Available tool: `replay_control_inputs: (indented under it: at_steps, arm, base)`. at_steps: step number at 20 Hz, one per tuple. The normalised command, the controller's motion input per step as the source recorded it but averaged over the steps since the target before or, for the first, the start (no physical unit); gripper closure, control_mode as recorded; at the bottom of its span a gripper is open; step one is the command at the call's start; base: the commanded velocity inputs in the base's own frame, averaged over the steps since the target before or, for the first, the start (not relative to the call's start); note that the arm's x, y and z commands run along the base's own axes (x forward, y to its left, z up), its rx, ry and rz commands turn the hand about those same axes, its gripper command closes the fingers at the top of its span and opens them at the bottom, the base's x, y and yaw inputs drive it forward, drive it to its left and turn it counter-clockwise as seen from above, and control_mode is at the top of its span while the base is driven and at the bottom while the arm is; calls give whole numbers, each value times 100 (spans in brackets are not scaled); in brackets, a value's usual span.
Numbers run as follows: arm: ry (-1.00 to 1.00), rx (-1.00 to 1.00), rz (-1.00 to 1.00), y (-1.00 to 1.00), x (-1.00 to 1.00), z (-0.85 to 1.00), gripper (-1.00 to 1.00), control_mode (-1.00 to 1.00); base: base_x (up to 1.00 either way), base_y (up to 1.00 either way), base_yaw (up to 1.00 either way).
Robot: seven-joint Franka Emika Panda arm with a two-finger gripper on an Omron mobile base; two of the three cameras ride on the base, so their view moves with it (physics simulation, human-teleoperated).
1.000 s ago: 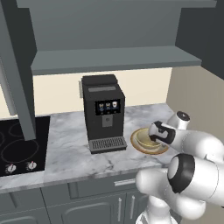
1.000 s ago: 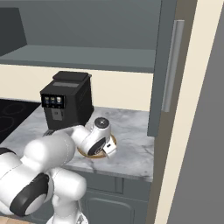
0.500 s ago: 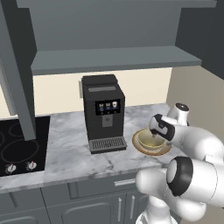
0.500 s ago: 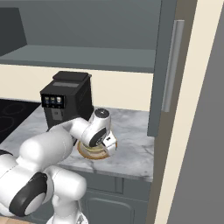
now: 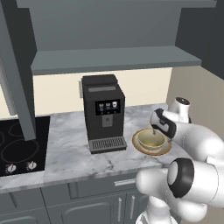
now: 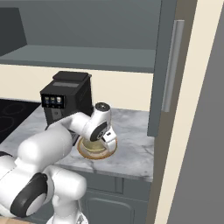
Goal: Pick up the bowls on the counter and stack them on top of one another in the open cabinet. Place the smaller bowl on top of the larger bowl.
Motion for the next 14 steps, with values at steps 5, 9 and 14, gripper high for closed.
replay_control_inputs:
  at_steps: [5, 9, 14]
  arm:
    - [0, 0, 0, -13, -21, 12, -100, -100]
    - [0, 0, 0, -17, -34, 3, -100, -100]
    - [-6, 4, 0, -18, -49, 0, -100, -100]
  base:
    - [0, 0, 0]
    - [0, 0, 0]
    - [0, 0, 0]
